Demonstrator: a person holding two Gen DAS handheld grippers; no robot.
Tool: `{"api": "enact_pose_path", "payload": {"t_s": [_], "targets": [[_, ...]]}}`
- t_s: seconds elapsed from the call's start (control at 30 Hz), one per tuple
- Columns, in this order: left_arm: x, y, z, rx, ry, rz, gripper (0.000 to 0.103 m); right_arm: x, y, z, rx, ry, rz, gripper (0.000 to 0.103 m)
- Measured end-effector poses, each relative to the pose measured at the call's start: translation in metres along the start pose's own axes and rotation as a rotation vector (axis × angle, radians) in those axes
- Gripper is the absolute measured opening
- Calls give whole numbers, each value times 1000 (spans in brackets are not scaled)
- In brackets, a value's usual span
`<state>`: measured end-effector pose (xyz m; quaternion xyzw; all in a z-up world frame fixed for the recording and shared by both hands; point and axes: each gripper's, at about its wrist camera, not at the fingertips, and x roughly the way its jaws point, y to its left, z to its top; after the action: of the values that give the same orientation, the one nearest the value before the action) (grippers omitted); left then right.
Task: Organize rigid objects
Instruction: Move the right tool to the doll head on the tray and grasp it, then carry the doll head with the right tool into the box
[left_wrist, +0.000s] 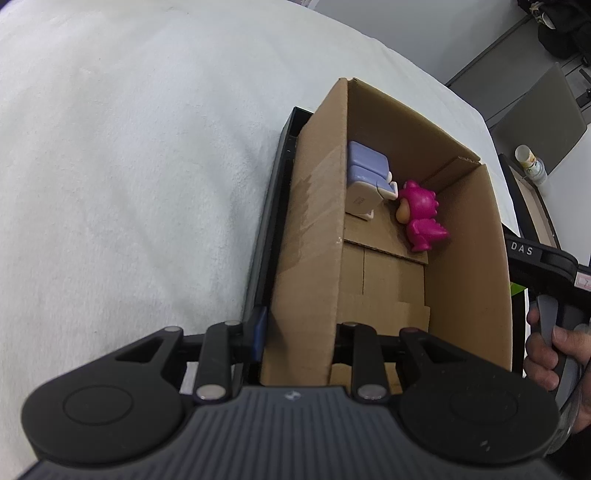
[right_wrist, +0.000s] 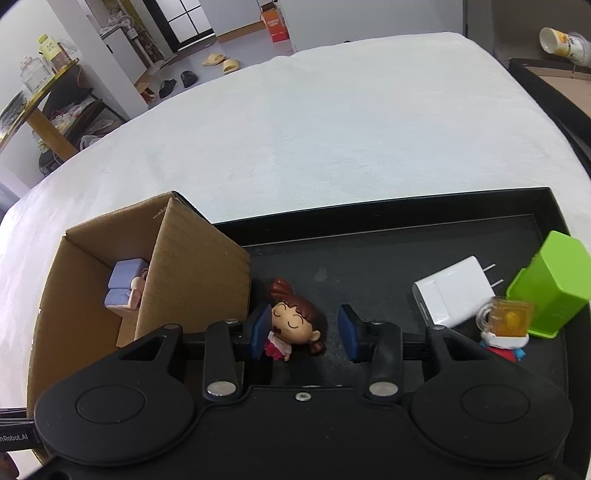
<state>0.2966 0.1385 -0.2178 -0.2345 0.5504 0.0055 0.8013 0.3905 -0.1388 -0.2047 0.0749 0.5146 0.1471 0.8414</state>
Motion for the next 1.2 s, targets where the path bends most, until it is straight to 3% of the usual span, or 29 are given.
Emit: {"api": "enact_pose_path", "payload": {"t_s": [0.23,0.3,0.47,0.7,1.2], "targets": [[1,-2,1,2,0,5,27,6,-3,5,10,26,38,39],[2,-3,0,4,-3,4,27,13,-2,3,-21,62,-12,36],[2,-3,-1,2,-3,3,27,1,0,-6,-33,17,-42,35],[2,-3,-1,1,-3,8,27,-9,-12,-15,-17,24,-77,35],[0,-4,-2,-1,-24,14,27,-42,-1,-13,-67,-24,-88,35]]}}
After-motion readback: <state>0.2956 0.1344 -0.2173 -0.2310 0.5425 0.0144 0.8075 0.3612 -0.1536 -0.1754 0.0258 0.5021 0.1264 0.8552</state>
